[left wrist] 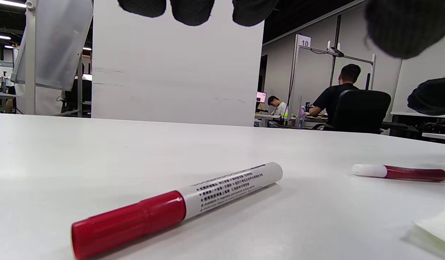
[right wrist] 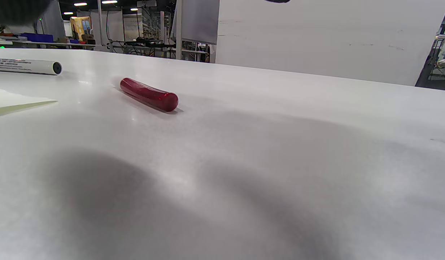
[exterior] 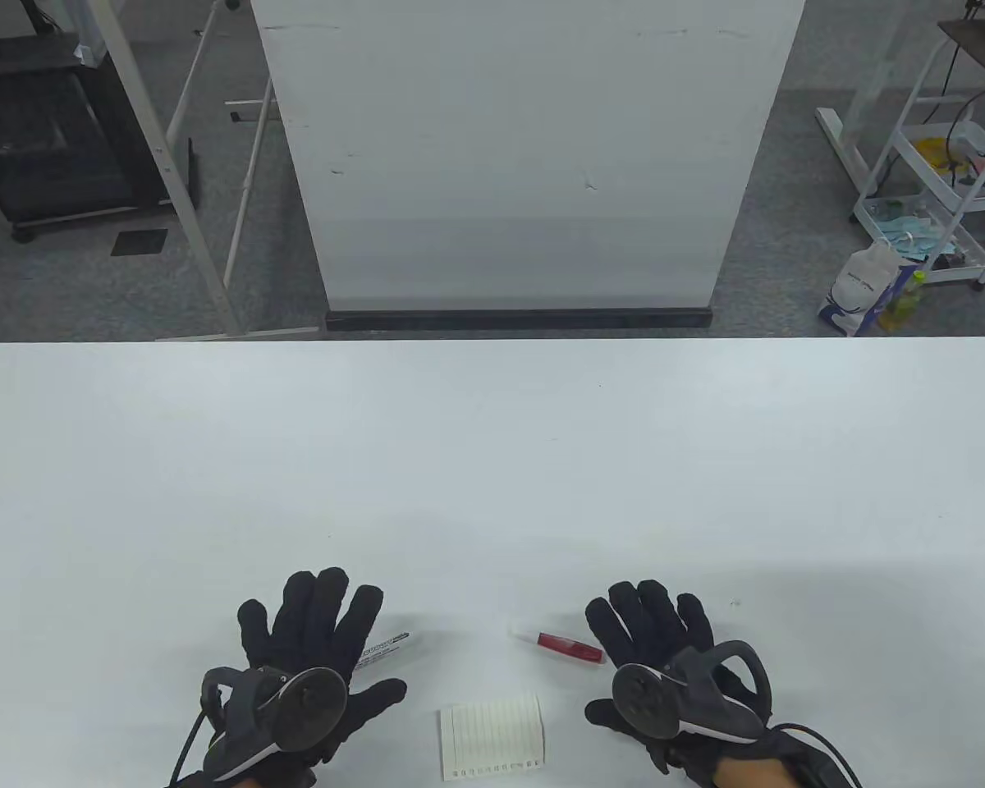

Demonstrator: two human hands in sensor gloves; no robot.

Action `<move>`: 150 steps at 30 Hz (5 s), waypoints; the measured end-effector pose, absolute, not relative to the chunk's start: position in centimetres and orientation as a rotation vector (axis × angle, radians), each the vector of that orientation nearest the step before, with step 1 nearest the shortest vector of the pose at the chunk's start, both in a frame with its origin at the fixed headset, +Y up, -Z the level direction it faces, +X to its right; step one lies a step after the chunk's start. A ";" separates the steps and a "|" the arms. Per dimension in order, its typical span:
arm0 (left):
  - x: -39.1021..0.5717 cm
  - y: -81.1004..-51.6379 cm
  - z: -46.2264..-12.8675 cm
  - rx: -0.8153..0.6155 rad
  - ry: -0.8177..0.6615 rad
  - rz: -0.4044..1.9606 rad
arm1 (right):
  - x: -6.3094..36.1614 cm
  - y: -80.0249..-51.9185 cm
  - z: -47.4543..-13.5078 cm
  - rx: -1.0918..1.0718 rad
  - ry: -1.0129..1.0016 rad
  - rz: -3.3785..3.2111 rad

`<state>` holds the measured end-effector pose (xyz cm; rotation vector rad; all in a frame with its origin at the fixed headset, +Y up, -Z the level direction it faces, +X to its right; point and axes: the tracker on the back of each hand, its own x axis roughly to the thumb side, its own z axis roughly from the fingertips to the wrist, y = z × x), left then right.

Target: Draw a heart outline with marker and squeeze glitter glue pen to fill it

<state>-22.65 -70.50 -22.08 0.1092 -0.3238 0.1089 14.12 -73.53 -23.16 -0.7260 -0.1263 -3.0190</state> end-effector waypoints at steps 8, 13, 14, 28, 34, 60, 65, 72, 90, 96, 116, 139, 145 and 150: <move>-22.7 -70.4 -22.0 0.101 -0.319 0.110 | 14.0 -73.4 -23.1 -0.733 -0.145 -3.017; -22.7 -70.2 -22.0 0.117 -0.320 0.111 | 14.1 -73.5 -23.1 -0.729 -0.145 -3.020; -22.7 -70.2 -22.0 0.119 -0.320 0.110 | 14.1 -73.5 -23.1 -0.728 -0.145 -3.022; -22.8 -70.2 -22.0 0.113 -0.313 0.117 | 14.0 -73.5 -23.0 -0.741 -0.121 -3.022; -22.7 -70.3 -22.0 0.116 -0.315 0.115 | 14.0 -73.5 -22.9 -0.739 -0.131 -3.017; -25.0 -69.5 -22.5 0.151 -0.224 0.150 | 14.0 -73.5 -22.9 -0.741 -0.138 -3.011; -25.9 -70.5 -23.6 0.046 -0.164 0.106 | 13.8 -73.6 -22.9 -0.741 -0.149 -3.011; -26.3 -72.6 -25.1 -0.184 -0.093 0.037 | 13.7 -73.5 -22.8 -0.741 -0.131 -2.995; -26.0 -75.0 -26.6 -0.251 -0.088 -0.029 | 13.4 -73.9 -22.7 -0.739 -0.159 -2.976; -26.0 -75.0 -26.7 -0.205 -0.134 -0.027 | 13.0 -73.9 -22.5 -0.759 -0.157 -2.989; -19.3 -71.9 -22.5 0.017 -0.452 0.060 | 8.0 -71.4 -21.3 -1.029 -0.078 -3.109; -16.8 -72.2 -21.2 -0.007 -0.609 0.312 | 8.5 -73.1 -22.5 -1.163 -0.191 -3.517; -17.1 -72.0 -21.4 -0.012 -0.615 0.367 | 10.2 -72.7 -23.0 -1.127 -0.203 -3.738; -17.3 -72.3 -21.7 -0.015 -0.594 0.363 | 11.4 -72.3 -23.1 -1.003 -0.165 -3.881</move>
